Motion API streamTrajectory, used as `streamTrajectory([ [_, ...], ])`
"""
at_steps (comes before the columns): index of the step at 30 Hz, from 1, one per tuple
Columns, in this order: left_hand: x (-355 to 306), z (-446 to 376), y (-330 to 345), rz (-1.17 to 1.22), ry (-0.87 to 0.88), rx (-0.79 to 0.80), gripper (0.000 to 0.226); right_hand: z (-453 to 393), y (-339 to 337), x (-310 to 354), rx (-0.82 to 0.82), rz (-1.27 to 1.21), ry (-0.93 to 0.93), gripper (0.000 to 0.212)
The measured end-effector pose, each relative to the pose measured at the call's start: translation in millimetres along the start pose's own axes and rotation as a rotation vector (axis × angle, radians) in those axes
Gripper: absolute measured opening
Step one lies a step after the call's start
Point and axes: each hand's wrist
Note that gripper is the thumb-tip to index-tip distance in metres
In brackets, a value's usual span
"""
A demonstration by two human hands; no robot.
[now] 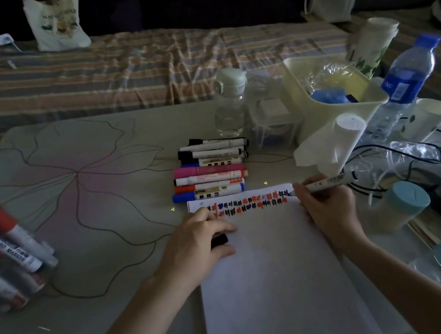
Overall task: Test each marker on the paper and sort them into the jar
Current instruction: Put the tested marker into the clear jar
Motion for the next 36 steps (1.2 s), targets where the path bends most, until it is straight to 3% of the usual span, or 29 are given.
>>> streamTrajectory([
  [6,-1,1,-1,-0.002,0.002,0.028,0.043,-6,0,-11,-0.032,0.068,0.092,0.017],
  [36,-2,-1,-4,0.030,-0.044,0.058,0.043,0,3,-3,-0.015,0.107,0.072,0.013],
])
Point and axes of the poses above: each hand's wrist, its own z-axis away from the middle knuckle, its own y-axis out of the palm, x = y × z, and after that the axes turned 12 degrees about x, right-handed
